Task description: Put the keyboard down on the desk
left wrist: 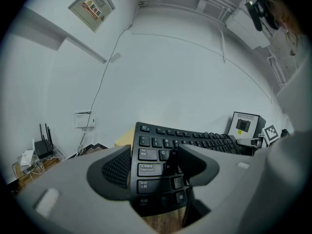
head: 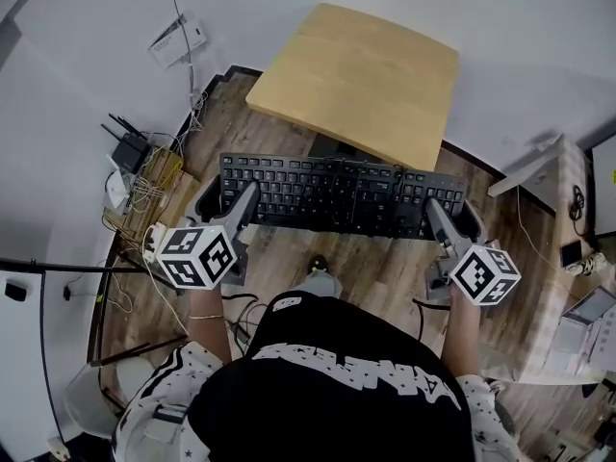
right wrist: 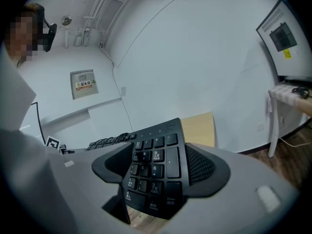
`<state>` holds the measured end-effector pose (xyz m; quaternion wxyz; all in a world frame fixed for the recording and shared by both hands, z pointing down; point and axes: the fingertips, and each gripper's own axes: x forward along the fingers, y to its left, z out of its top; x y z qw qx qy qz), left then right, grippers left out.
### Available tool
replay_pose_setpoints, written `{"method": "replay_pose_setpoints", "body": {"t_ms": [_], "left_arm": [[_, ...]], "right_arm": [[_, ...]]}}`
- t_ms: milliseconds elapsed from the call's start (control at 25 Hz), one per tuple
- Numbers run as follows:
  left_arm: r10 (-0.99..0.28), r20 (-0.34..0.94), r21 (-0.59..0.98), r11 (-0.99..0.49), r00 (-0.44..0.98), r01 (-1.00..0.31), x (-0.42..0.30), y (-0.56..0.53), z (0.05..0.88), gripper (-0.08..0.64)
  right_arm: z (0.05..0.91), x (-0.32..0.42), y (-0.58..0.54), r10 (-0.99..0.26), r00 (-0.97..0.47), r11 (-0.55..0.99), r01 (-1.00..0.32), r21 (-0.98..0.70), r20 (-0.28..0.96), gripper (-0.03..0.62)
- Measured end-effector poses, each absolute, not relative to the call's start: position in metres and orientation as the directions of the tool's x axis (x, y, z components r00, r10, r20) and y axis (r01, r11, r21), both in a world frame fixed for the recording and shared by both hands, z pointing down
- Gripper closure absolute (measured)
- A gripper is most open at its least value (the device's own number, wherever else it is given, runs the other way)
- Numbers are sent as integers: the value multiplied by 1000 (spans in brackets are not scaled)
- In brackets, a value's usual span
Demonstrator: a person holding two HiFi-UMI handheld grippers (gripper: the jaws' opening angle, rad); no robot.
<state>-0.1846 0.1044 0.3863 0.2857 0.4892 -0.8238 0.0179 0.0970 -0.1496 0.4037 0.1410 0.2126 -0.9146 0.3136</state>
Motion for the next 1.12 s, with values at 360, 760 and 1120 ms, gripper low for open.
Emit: {"method": "replay_pose_setpoints", "body": {"t_ms": [360, 760, 1120], "left_arm": [[-824, 448, 289, 501, -347, -816, -183, 103, 397, 281], [-820, 432, 278, 518, -376, -809, -182, 105, 400, 281], [-805, 441, 285, 545, -397, -788, -181, 111, 402, 279]], "right_arm": [[398, 101, -148, -327, -855, 731, -499, -466, 403, 252], [403, 98, -152, -314, -861, 736, -487, -470, 401, 253], [406, 91, -155, -285, -867, 748, -467, -471, 408, 255]]}}
